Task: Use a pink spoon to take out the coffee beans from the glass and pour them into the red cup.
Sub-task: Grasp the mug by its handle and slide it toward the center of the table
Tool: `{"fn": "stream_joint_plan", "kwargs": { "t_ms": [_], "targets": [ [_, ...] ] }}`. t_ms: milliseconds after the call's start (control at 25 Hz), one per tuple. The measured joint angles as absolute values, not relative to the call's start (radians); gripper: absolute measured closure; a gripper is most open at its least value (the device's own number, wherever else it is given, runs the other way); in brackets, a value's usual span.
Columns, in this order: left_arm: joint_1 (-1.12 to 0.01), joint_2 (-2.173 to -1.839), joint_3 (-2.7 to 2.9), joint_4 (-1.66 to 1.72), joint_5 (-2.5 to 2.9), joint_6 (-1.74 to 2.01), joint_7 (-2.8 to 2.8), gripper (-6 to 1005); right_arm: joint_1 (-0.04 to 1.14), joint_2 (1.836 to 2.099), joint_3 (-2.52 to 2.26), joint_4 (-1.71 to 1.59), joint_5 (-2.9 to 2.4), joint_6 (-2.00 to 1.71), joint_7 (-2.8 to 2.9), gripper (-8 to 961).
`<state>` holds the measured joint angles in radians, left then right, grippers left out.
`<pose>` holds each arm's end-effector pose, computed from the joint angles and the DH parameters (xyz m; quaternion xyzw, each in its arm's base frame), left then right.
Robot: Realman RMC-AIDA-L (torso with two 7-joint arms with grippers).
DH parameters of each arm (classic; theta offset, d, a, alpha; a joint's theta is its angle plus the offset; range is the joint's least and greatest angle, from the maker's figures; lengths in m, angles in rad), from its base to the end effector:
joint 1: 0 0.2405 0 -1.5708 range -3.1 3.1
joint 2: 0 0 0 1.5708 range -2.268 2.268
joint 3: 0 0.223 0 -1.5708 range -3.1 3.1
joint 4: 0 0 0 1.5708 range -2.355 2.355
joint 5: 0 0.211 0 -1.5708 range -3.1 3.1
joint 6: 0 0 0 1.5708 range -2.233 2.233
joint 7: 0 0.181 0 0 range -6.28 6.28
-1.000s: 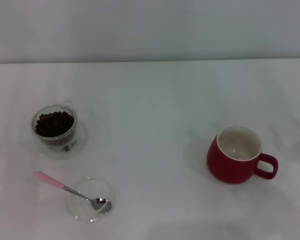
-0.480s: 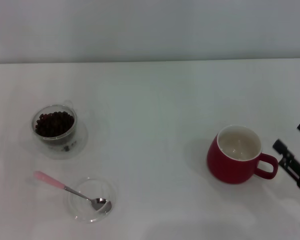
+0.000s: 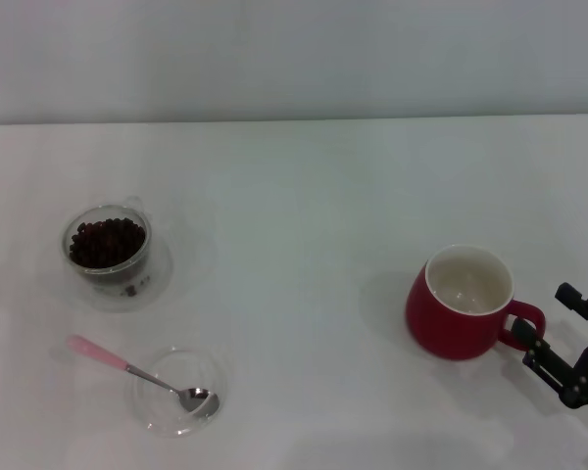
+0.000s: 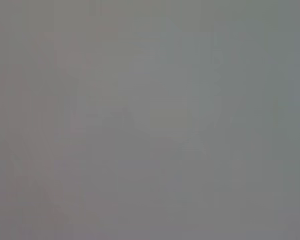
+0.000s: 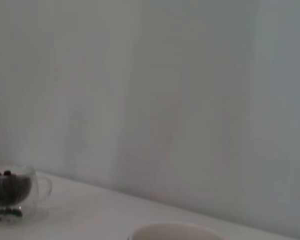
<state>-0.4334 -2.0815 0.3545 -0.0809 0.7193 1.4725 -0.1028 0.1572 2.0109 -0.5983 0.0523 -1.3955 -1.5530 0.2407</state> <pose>-0.3322 0.3210 0.0741 -0.5405 -0.2093 -0.3216 0.7487 0.3319 0.2133 -0.0220 -0.8119 0.1807 0.2856 0.4760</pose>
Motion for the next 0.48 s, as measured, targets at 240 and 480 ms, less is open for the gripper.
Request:
{"fn": "stream_joint_plan", "kwargs": {
  "t_ms": [240,480],
  "targets": [
    [-0.432,-2.082,0.354,-0.081,0.719,1.473,-0.103,111,0.160,2.011,-0.601,0.061,-1.396,-1.503,0.240,267],
    [-0.432,-2.082,0.354,-0.081,0.719,1.473,-0.103,111,0.168,2.012,-0.587,0.082,-1.388,-1.461,0.192,270]
  ]
}}
